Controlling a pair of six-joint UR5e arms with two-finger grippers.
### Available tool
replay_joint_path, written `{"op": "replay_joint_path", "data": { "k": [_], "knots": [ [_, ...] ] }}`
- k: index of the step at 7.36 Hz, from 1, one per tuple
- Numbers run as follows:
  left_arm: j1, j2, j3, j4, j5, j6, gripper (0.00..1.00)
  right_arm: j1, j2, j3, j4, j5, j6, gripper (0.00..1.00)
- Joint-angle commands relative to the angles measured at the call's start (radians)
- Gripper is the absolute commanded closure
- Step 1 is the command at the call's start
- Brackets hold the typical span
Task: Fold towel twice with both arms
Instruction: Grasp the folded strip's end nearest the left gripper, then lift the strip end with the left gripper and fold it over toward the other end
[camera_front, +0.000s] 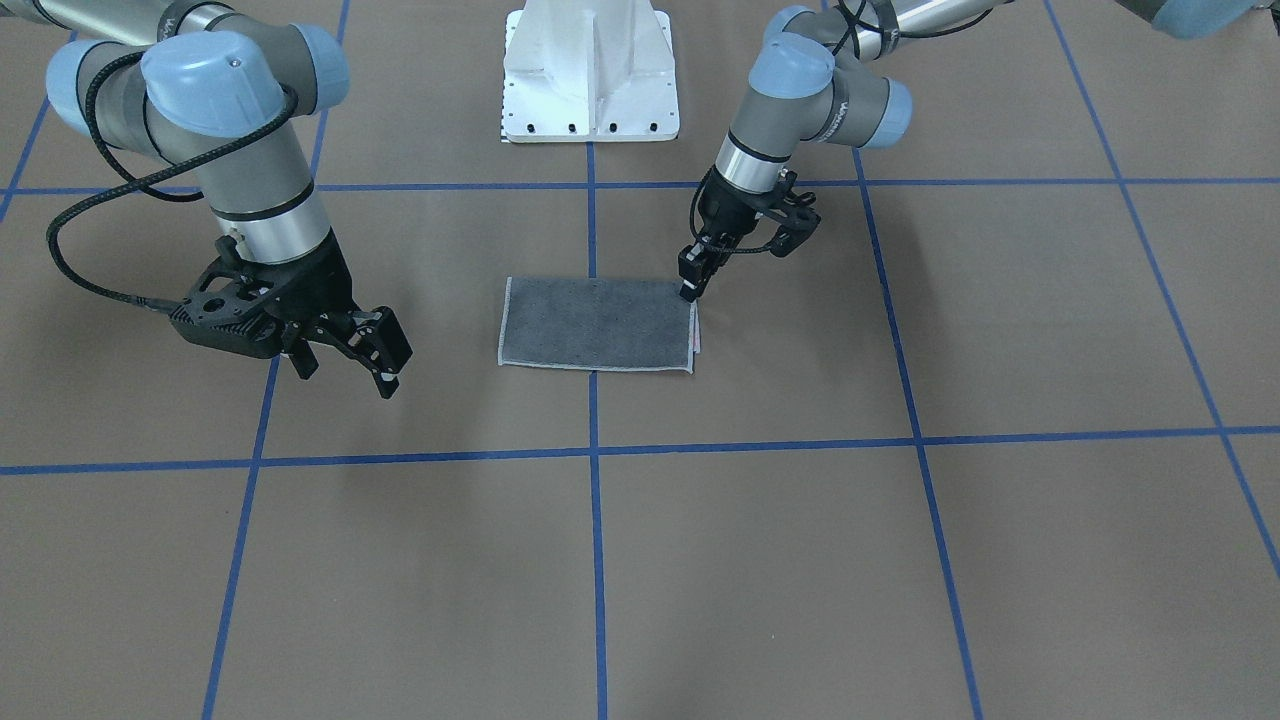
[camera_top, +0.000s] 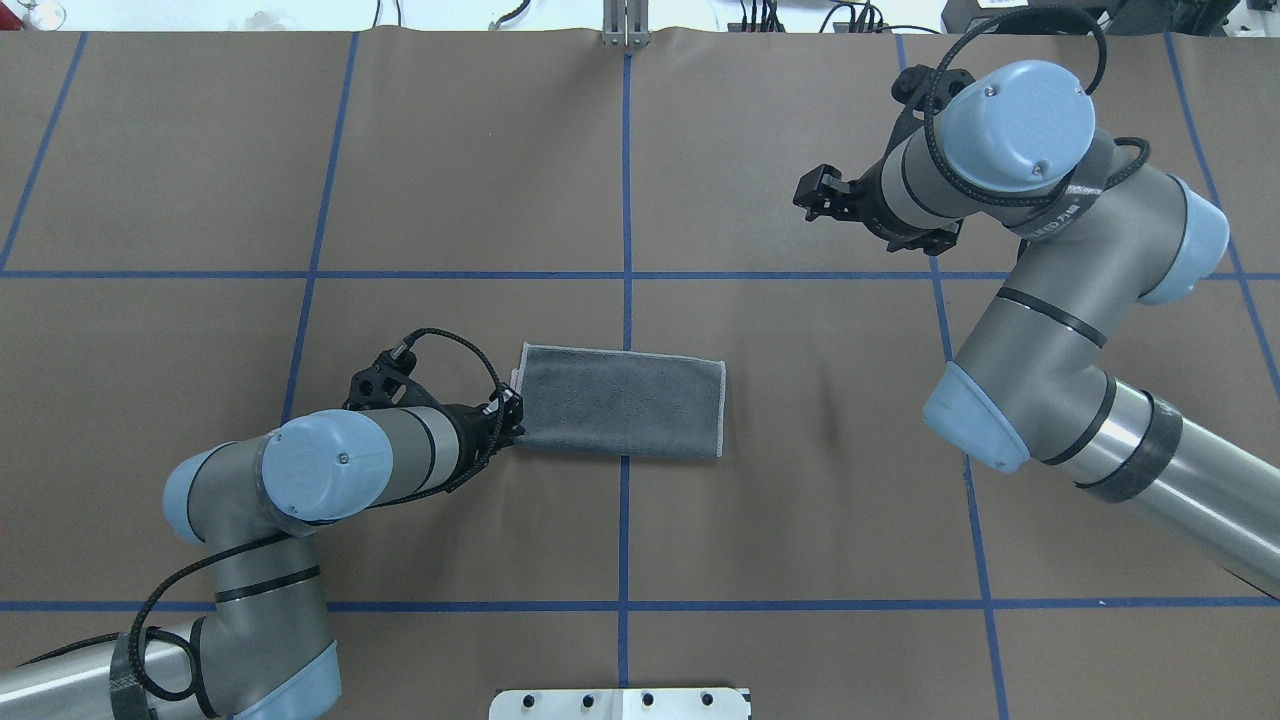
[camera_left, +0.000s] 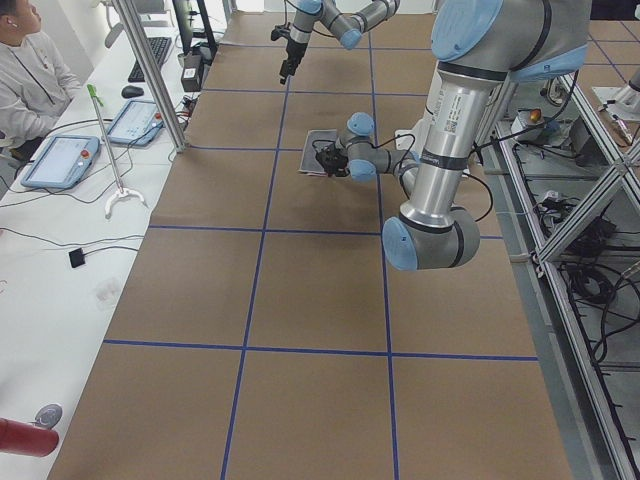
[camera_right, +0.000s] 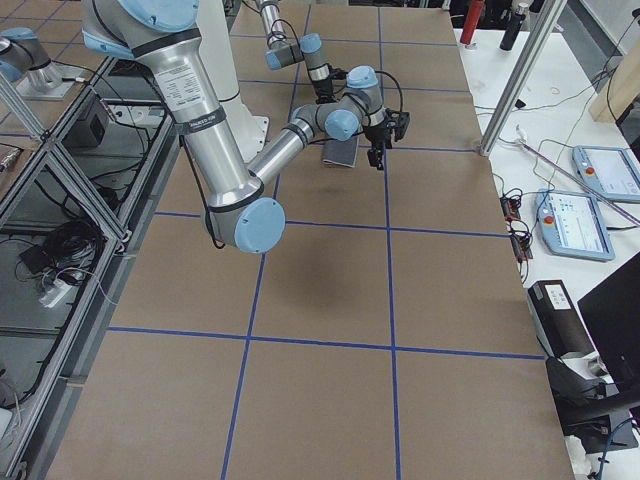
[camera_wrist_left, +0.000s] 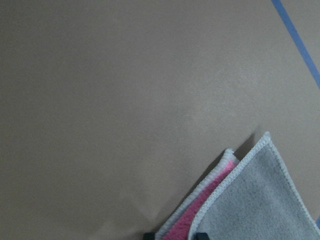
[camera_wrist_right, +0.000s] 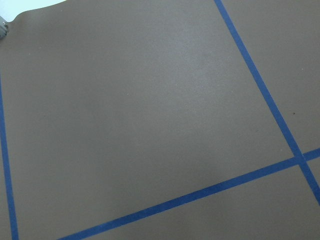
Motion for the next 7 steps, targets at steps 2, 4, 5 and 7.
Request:
{"op": "replay_joint_path", "data": {
  "k": [2, 4, 5, 7],
  "knots": [
    [-0.002, 0.004, -0.008, 0.0, 0.0, 0.011, 1.0, 0.0, 0.0, 0.001, 0.0, 0.002, 0.0, 0.0],
    [-0.02, 0.05, -0.066, 0.0, 0.0, 0.012, 1.0, 0.0, 0.0, 0.001, 0.001, 0.002, 0.0, 0.0],
    [-0.046, 0.101, -0.104, 0.002, 0.0, 0.014, 1.0, 0.0, 0.002, 0.001, 0.0, 0.003, 0.0, 0.0],
    [-0.081, 0.18, -0.147, 0.002, 0.001, 0.071, 1.0, 0.0, 0.002, 0.001, 0.0, 0.006, 0.0, 0.0]
  ]
}}
